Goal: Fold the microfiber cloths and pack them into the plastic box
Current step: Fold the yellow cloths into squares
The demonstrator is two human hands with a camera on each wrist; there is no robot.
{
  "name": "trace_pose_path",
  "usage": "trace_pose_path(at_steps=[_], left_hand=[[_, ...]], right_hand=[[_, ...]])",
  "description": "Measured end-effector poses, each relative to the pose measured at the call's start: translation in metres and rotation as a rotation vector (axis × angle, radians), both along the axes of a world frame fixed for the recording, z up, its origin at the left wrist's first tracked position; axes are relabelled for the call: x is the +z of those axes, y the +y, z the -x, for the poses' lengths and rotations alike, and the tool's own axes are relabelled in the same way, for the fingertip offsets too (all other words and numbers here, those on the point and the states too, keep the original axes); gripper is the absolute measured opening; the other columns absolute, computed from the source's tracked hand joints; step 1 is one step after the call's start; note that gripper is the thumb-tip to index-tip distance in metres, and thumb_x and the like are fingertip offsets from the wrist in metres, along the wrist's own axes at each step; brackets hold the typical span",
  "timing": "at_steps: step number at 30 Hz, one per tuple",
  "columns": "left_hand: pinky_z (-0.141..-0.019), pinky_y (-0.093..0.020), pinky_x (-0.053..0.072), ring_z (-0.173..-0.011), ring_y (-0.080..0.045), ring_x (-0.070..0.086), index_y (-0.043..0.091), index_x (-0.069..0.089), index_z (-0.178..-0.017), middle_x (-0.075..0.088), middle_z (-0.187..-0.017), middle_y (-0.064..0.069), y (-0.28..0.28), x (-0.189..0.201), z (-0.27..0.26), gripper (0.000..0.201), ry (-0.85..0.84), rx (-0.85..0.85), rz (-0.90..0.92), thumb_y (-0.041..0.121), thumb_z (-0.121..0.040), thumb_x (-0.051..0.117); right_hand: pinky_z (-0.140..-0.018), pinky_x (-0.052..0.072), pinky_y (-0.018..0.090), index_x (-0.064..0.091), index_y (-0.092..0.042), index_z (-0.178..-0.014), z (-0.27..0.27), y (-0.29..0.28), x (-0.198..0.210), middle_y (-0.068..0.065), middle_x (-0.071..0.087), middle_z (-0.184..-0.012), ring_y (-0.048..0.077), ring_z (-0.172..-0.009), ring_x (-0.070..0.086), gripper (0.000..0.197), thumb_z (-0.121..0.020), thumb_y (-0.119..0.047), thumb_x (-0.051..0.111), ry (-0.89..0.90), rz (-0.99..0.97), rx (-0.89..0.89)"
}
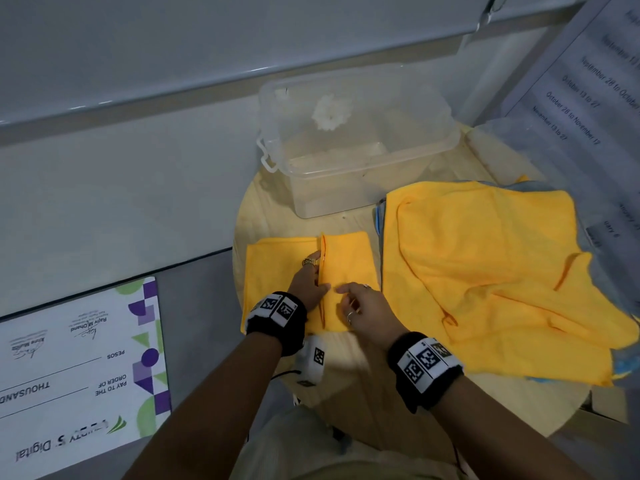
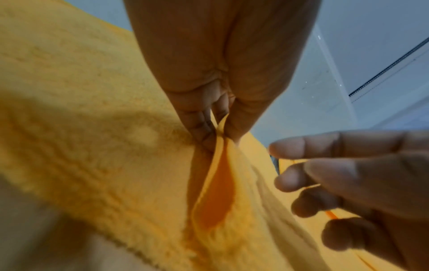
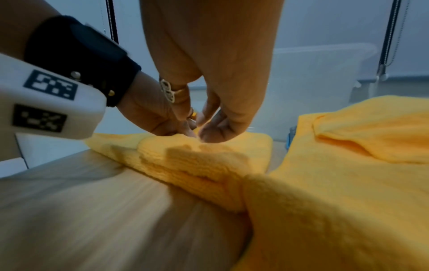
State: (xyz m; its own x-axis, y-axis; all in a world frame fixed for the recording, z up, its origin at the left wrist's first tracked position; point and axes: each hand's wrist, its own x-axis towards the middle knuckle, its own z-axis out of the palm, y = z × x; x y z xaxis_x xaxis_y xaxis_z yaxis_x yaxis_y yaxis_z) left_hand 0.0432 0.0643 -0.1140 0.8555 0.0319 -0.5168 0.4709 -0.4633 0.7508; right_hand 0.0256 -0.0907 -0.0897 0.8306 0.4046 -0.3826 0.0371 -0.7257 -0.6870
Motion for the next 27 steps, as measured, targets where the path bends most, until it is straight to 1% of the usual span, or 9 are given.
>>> trace_pose_path(at_steps=[3, 6, 9, 12, 14, 18, 21, 23, 27], left_hand=[[-0.107, -0.041, 0.037, -0.131, -0.029, 0.04, 0.019, 0.016, -0.148, 0.037, -0.144, -0.013, 0.007, -0.001, 0.001, 0.084, -0.041, -0.036, 0.016, 0.003, -0.081, 0.063], [-0.111, -0.036, 0.03, -0.132, -0.029, 0.038, 0.013, 0.032, -0.143, 0.037, -0.144, -0.012, 0.026, 0.001, -0.002, 0.063, -0.194, 0.016, -0.261, 0.003, -0.085, 0.056], [-0.099, -0.022, 0.034, -0.124, -0.03, 0.044, 0.008, 0.049, -0.132, 0.039, -0.141, -0.014, 0.065, 0.003, -0.005, 0.043, -0.191, 0.203, -0.514, -0.002, -0.09, 0.043], [-0.1, -0.039, 0.04, -0.12, -0.037, 0.04, 0.002, 0.05, -0.127, 0.039, -0.136, -0.019, 0.1, 0.004, -0.013, 0.035, 0.029, 0.269, -0.678, 0.012, -0.094, 0.044], [-0.098, -0.044, 0.041, -0.116, -0.038, 0.045, 0.001, 0.053, -0.12, 0.047, -0.127, -0.021, 0.114, 0.003, -0.021, 0.039, 0.126, 0.25, -0.66, 0.027, -0.09, 0.055], [-0.085, -0.044, 0.052, -0.103, -0.036, 0.056, 0.008, 0.066, -0.09, 0.058, -0.113, -0.018, 0.118, 0.009, -0.032, 0.027, 0.074, 0.261, -0.658, 0.035, -0.083, 0.067], [-0.096, -0.044, 0.046, -0.115, -0.036, 0.052, 0.003, 0.058, -0.113, 0.054, -0.123, -0.019, 0.11, 0.012, -0.038, 0.041, 0.127, 0.133, -0.623, 0.03, -0.084, 0.067], [-0.096, -0.041, 0.043, -0.117, -0.036, 0.052, -0.001, 0.048, -0.125, 0.054, -0.127, -0.021, 0.107, 0.012, -0.04, 0.052, 0.13, 0.117, -0.571, 0.025, -0.084, 0.067], [-0.089, -0.038, 0.045, -0.106, -0.036, 0.058, -0.002, 0.06, -0.11, 0.063, -0.113, -0.021, 0.106, 0.017, -0.041, 0.036, -0.027, 0.124, -0.592, 0.025, -0.087, 0.064]], right_hand=[[-0.094, 0.035, 0.026, 0.052, -0.015, -0.129, 0.004, -0.005, -0.003, 0.009, 0.049, -0.126, 0.024, -0.117, 0.044, 0.043, -0.087, -0.023, 0.061, -0.031, 0.057, 0.107], [-0.106, 0.03, 0.034, 0.045, -0.02, -0.135, 0.009, -0.003, -0.005, 0.006, 0.033, -0.143, 0.027, -0.128, 0.031, 0.052, -0.086, -0.029, 0.061, -0.033, 0.264, 0.304], [-0.103, 0.033, 0.035, 0.045, -0.022, -0.134, 0.006, 0.002, -0.006, 0.005, 0.034, -0.141, 0.026, -0.125, 0.033, 0.049, -0.088, -0.032, 0.057, -0.072, 0.307, 0.317], [-0.098, 0.037, 0.035, 0.05, -0.02, -0.128, -0.001, 0.007, -0.006, 0.006, 0.039, -0.134, 0.025, -0.12, 0.038, 0.044, -0.088, -0.038, 0.056, -0.095, 0.319, 0.301], [-0.096, 0.039, 0.036, 0.049, -0.019, -0.125, -0.004, 0.009, -0.006, 0.007, 0.039, -0.132, 0.026, -0.119, 0.038, 0.048, -0.085, -0.043, 0.06, -0.079, 0.338, 0.302], [-0.094, 0.041, 0.04, 0.046, -0.022, -0.122, -0.008, 0.009, -0.007, 0.006, 0.035, -0.131, 0.027, -0.118, 0.036, 0.051, -0.081, -0.045, 0.065, -0.048, 0.37, 0.336], [-0.09, 0.042, 0.039, 0.044, -0.023, -0.121, -0.008, 0.008, -0.008, 0.004, 0.033, -0.129, 0.026, -0.115, 0.035, 0.05, -0.08, -0.043, 0.066, -0.063, 0.388, 0.366], [-0.087, 0.042, 0.039, 0.043, -0.024, -0.12, -0.006, 0.007, -0.009, 0.003, 0.033, -0.128, 0.026, -0.114, 0.035, 0.049, -0.08, -0.041, 0.066, -0.091, 0.406, 0.388], [-0.085, 0.042, 0.037, 0.046, -0.023, -0.117, -0.002, 0.001, -0.015, 0.003, 0.036, -0.127, 0.025, -0.111, 0.038, 0.034, -0.087, -0.036, 0.057, -0.157, 0.362, 0.383]])
